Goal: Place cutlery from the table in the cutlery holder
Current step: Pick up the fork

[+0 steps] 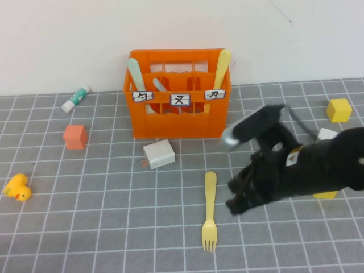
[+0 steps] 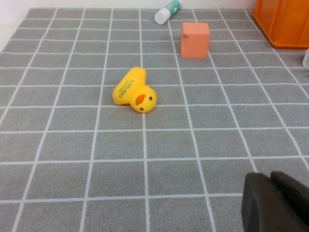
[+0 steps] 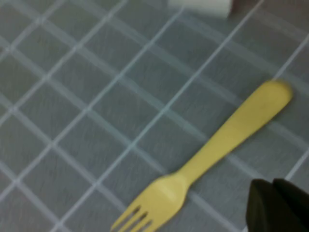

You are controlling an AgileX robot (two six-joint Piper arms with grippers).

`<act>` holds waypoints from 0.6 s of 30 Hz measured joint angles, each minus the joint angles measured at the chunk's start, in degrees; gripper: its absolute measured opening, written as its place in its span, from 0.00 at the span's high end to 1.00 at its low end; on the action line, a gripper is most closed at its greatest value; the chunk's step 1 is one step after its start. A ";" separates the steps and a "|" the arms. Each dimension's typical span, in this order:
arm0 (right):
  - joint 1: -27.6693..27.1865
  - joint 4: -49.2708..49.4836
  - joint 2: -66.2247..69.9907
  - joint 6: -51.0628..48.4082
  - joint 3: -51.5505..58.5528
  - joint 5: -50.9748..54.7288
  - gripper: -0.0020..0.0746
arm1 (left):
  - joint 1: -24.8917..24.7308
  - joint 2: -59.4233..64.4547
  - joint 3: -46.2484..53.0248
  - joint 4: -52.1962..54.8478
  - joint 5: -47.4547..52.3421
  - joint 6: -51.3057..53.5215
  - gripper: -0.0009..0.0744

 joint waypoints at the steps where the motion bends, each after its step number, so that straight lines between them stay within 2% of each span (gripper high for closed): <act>1: 0.00 0.00 0.92 -0.42 -0.62 2.15 0.98 | 0.00 0.00 0.00 0.00 0.00 0.00 0.99; 10: 0.00 -7.98 8.45 3.30 -15.63 23.46 0.98 | 0.00 0.00 0.00 0.00 0.00 0.15 0.99; 15: 0.63 -6.97 10.74 3.32 -23.84 27.46 0.98 | 0.00 0.00 0.00 0.00 0.00 0.15 0.99; 18: 0.95 -0.75 10.89 1.32 -25.82 26.38 0.98 | 0.00 0.00 0.00 -0.30 0.00 0.15 0.99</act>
